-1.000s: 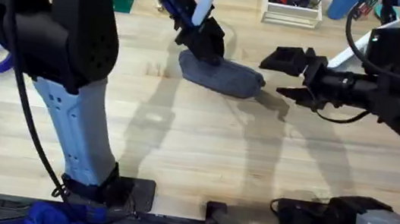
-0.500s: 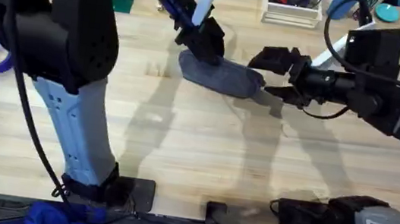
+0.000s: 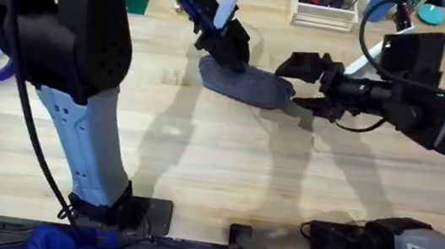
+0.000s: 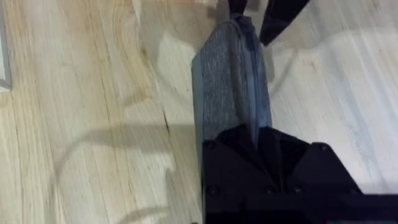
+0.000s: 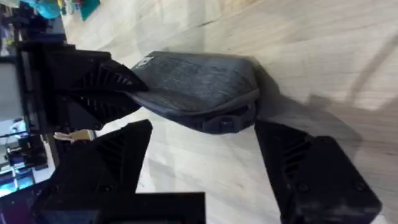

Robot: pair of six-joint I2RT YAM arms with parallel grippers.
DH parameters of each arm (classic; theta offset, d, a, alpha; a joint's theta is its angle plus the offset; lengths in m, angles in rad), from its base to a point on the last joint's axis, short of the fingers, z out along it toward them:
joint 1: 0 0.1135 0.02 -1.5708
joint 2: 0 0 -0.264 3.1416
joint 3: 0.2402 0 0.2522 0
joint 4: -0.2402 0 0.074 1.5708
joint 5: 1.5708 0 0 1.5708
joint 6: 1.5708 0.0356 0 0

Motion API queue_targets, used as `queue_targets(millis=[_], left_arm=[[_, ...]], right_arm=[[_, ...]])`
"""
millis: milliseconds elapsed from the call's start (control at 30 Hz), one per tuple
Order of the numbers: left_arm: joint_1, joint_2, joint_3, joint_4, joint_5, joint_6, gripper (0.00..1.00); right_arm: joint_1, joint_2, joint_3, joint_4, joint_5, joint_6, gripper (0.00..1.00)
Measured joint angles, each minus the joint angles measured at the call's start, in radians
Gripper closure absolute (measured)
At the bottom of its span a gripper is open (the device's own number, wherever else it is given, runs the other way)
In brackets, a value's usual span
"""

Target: Unzip the bag, pick up the pens from the table one at a time and place them inside, then zip the bag closed.

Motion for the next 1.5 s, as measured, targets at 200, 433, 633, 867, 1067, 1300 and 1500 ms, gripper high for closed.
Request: queue_targets(millis=[200, 433, 633, 867, 1067, 1300, 1500], left_arm=[[0.0, 0.0, 0.0, 0.0, 0.0, 0.0, 0.959], [0.0, 0.0, 0.0, 0.0, 0.0, 0.0, 0.959], [0.0, 0.0, 0.0, 0.0, 0.0, 0.0, 0.959], [0.0, 0.0, 0.0, 0.0, 0.0, 0.0, 0.959], [0.0, 0.0, 0.0, 0.0, 0.0, 0.0, 0.959], [0.0, 0.0, 0.0, 0.001, -0.002, 0.0, 0.959], [0.0, 0.0, 0.0, 0.001, -0.003, 0.0, 0.959]], right_arm=[[0.018, 0.017, 0.0, 0.045, 0.003, 0.008, 0.007], [0.02, 0.018, 0.0, 0.05, 0.017, 0.011, 0.009], [0.021, 0.017, 0.0, 0.05, 0.019, 0.012, 0.034], [0.021, 0.018, 0.0, 0.05, 0.019, 0.013, 0.201], [0.021, 0.018, 0.0, 0.048, 0.027, 0.015, 0.469], [0.021, 0.018, 0.0, 0.048, 0.027, 0.015, 0.53], [0.02, 0.018, 0.0, 0.045, 0.024, 0.016, 0.695]])
